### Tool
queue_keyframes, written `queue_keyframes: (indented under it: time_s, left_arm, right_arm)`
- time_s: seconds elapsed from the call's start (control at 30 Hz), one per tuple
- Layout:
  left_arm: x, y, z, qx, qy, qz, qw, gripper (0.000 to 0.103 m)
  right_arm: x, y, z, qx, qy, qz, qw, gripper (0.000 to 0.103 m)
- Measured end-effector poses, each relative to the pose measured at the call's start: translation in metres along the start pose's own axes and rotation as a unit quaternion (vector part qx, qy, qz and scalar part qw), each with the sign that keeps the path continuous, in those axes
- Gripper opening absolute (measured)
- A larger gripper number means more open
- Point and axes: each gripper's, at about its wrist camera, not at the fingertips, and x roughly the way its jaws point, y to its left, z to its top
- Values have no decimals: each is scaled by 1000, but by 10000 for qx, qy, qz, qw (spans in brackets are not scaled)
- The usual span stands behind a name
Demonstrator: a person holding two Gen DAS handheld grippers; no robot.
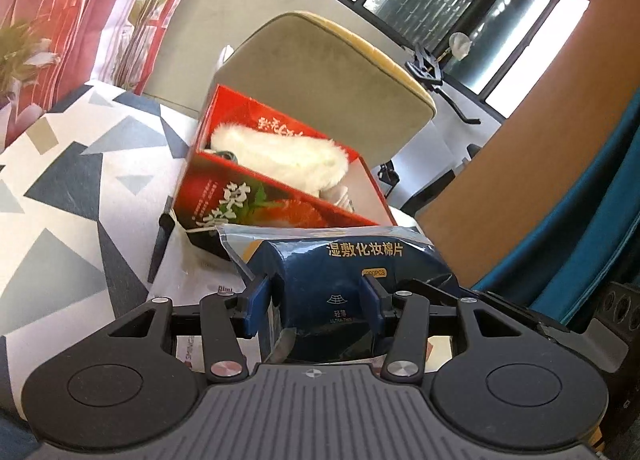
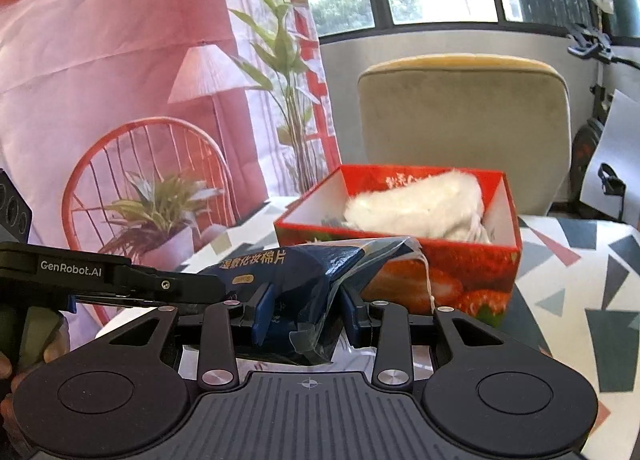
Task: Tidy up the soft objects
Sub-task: 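Lift the blue packet with both grippers and carry it over the red box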
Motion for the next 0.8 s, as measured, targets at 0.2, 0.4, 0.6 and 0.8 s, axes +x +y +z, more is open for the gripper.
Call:
queue_keyframes:
  time_s: [0.2, 0.4, 0.6, 0.8]
  left_arm:
    - [-6, -10, 20, 236, -60, 17, 9997, 51]
    - [-7, -17, 49, 308, -32, -97, 9995, 51]
    - [-4, -28, 72, 494, -123, -70, 9987, 51]
    - [8, -43, 105, 1013, -360, -31, 9942, 51]
  right_arm:
    - [-5, 6, 16, -121, -194, 77, 9997, 33]
    - [-11, 6, 41, -118, -420, 120, 9990, 33]
    - [-10, 3, 65, -220, -606, 98, 9979, 34]
    - [0, -12, 96, -182, -774, 124, 9968, 34]
